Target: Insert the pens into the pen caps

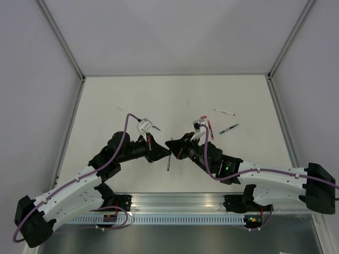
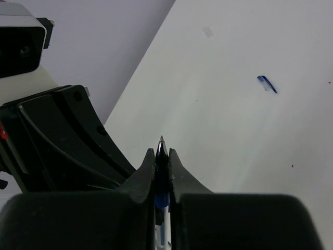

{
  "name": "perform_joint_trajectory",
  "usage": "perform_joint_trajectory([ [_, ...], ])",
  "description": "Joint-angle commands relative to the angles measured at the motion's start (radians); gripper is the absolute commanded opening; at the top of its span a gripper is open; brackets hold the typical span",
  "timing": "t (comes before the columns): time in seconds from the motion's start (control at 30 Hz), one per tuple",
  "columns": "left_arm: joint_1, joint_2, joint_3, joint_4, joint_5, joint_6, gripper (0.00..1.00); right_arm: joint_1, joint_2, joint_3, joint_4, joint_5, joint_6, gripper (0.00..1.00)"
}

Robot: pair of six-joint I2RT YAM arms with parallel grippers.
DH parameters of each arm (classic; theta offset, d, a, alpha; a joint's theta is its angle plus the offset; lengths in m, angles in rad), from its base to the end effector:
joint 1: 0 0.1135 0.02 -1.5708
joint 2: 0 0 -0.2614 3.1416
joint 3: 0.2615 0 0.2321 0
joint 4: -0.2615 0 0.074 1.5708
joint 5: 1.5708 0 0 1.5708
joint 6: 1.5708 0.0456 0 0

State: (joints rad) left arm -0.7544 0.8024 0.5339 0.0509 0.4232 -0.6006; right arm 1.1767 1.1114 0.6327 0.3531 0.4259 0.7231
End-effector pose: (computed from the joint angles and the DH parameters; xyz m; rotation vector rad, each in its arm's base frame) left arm 0.1207 -0.1392 0.2749 0.4857 1.9202 -1.3092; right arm 0.1116 0.2193 0.2833 -0.0692 1.7997 1.0462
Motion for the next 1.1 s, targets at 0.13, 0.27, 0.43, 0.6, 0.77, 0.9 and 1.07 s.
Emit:
perform_joint_trajectory([
  [0.13, -0.002, -0.011, 0.006, 0.067, 0.072, -0.033, 0.44, 0.003, 0.027, 0.057, 0.058, -0.010, 0.024, 0.00],
  [0.27, -0.002, -0.008, 0.009, 0.046, 0.078, -0.008, 0.54, 0.003, 0.039, 0.084, 0.047, -0.015, 0.016, 0.00],
  [0.43, -0.002, 0.011, -0.002, 0.037, 0.085, 0.019, 0.52, 0.004, 0.054, 0.085, 0.066, -0.013, 0.019, 0.00],
  [0.6, -0.002, 0.027, -0.012, 0.046, 0.103, 0.024, 0.24, 0.003, 0.091, 0.114, 0.060, -0.038, 0.015, 0.00],
  [0.77, -0.002, 0.006, -0.017, 0.023, 0.068, 0.033, 0.02, 0.001, 0.139, 0.153, 0.049, -0.038, -0.010, 0.19],
  [0.9, 0.000, 0.004, 0.000, -0.074, -0.091, 0.035, 0.02, -0.026, 0.140, 0.300, -0.153, -0.001, -0.096, 0.73],
  [1.07, 0.059, 0.070, 0.066, -0.200, -0.284, 0.022, 0.02, -0.181, 0.137, 0.467, -0.333, -0.103, -0.215, 0.95],
])
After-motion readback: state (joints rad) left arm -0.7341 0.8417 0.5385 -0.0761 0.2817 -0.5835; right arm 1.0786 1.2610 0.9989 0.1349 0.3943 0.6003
